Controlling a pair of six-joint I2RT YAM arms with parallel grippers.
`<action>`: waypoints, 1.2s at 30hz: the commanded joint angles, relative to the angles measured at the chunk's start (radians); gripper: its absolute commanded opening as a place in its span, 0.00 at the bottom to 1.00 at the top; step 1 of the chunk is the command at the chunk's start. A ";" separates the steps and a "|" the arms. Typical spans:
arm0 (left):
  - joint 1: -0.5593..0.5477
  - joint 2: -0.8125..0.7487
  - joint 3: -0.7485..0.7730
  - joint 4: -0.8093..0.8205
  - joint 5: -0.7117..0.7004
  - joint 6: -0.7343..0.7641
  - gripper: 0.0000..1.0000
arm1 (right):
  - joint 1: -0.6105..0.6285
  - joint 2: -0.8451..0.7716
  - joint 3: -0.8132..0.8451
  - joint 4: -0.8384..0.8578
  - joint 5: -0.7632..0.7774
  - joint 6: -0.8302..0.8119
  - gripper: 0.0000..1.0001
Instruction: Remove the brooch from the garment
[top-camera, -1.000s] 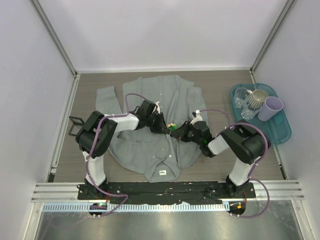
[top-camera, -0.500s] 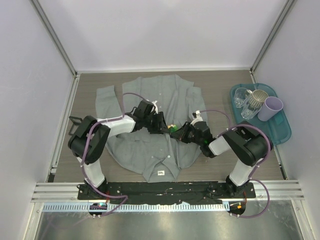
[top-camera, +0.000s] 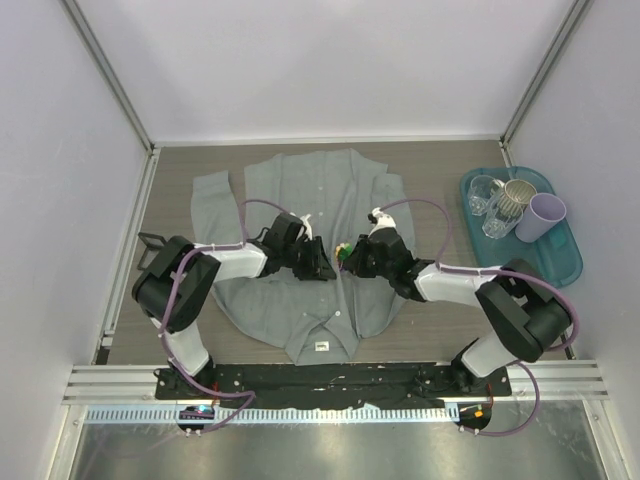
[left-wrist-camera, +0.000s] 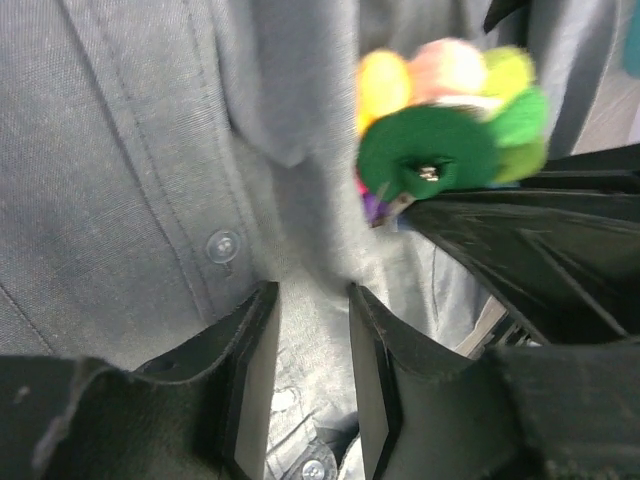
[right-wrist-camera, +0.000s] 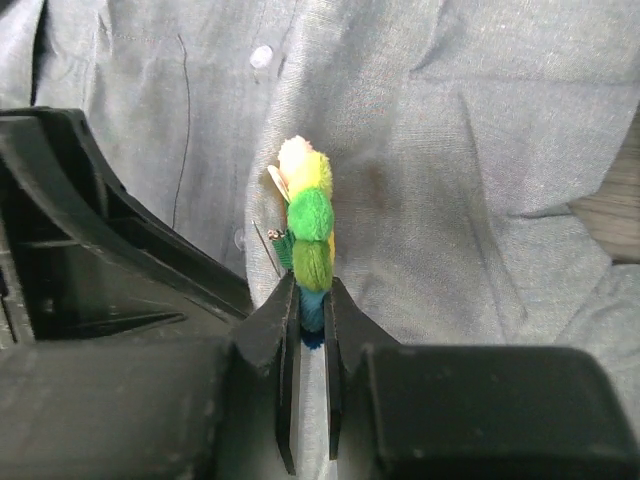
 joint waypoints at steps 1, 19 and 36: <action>-0.007 0.023 -0.038 0.104 0.019 -0.033 0.38 | 0.047 -0.084 0.078 -0.235 0.200 -0.114 0.01; -0.009 -0.054 -0.093 0.126 0.024 -0.053 0.43 | 0.148 -0.206 0.124 -0.522 0.412 -0.231 0.01; -0.010 -0.327 -0.073 0.022 0.039 -0.109 0.48 | -0.243 -0.337 -0.117 -0.537 0.275 0.054 0.01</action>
